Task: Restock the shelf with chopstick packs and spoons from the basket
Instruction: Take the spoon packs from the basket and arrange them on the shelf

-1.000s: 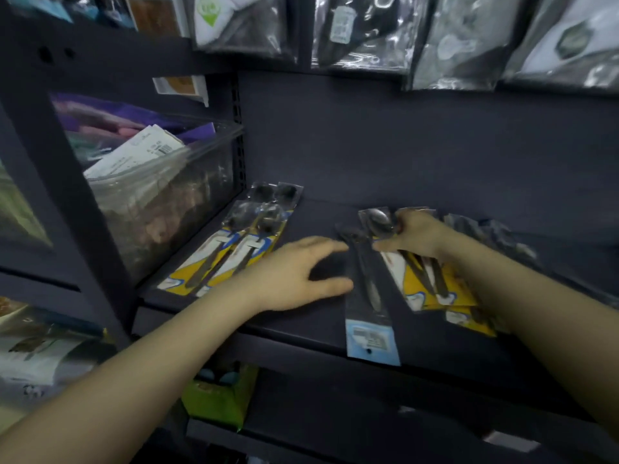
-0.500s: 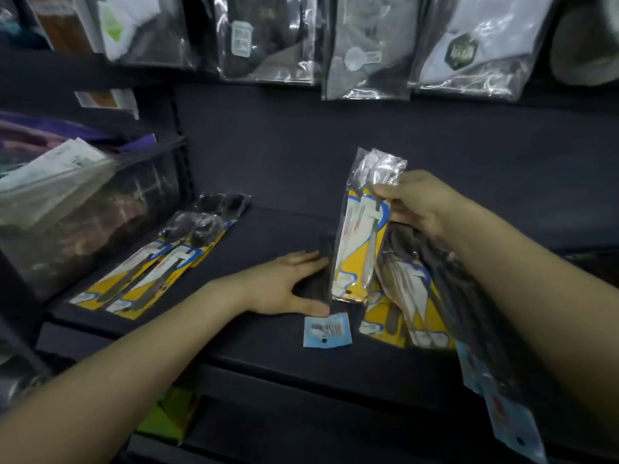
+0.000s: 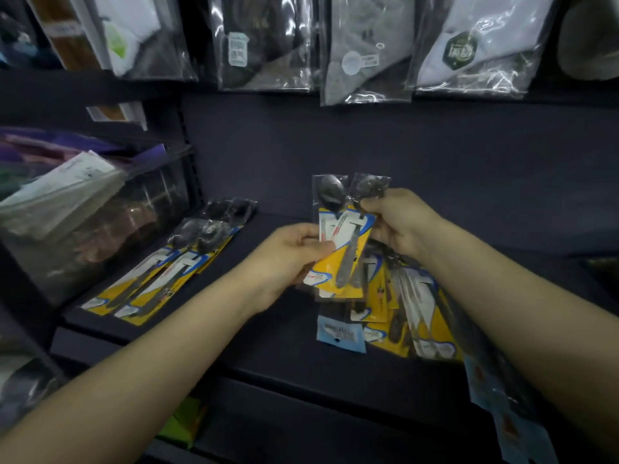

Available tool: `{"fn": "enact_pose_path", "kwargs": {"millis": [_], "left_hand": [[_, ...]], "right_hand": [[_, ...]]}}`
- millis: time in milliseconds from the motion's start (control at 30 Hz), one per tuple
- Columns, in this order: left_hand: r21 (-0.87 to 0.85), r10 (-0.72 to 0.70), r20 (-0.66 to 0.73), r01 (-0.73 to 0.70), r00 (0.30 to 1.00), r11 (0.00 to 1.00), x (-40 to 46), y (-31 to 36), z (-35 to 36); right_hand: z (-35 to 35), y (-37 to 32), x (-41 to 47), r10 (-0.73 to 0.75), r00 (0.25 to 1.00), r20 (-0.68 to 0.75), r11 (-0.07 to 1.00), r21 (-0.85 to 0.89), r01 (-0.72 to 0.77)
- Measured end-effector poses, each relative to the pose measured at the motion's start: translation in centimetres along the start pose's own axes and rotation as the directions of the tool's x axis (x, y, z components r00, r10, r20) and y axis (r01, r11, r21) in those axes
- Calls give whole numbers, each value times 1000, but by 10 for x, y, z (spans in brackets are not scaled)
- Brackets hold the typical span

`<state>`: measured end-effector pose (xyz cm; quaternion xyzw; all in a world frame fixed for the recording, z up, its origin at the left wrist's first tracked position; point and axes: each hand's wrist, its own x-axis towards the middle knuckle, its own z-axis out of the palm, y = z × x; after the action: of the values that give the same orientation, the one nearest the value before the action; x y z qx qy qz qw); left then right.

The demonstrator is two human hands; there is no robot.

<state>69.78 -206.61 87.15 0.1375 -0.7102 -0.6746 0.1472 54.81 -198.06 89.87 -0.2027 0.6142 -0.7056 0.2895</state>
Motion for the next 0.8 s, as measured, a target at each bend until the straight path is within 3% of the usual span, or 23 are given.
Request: {"fn": "enact_pose_path", "kwargs": {"millis": [167, 267, 400, 600, 733, 800], "left_hand": [[57, -40, -288, 58, 957, 997, -17, -16, -63], [176, 57, -375, 11, 925, 984, -30, -13, -93], [227, 92, -352, -10, 932, 974, -41, -13, -123], [211, 63, -315, 6, 947, 978, -40, -18, -143], [251, 76, -241, -13, 967, 968, -28, -22, -141], [267, 85, -211, -26, 974, 963, -21, -22, -136]], "right_hand": [[27, 17, 20, 70, 997, -43, 994, -86, -73], [50, 28, 37, 70, 995, -72, 979, -185, -82], [91, 50, 59, 60, 994, -87, 911, -402, -90], [130, 53, 83, 83, 976, -203, 951, -275, -139], [127, 51, 81, -83, 974, -211, 815, -577, -55], [124, 46, 69, -76, 984, -158, 867, -498, -13]]}}
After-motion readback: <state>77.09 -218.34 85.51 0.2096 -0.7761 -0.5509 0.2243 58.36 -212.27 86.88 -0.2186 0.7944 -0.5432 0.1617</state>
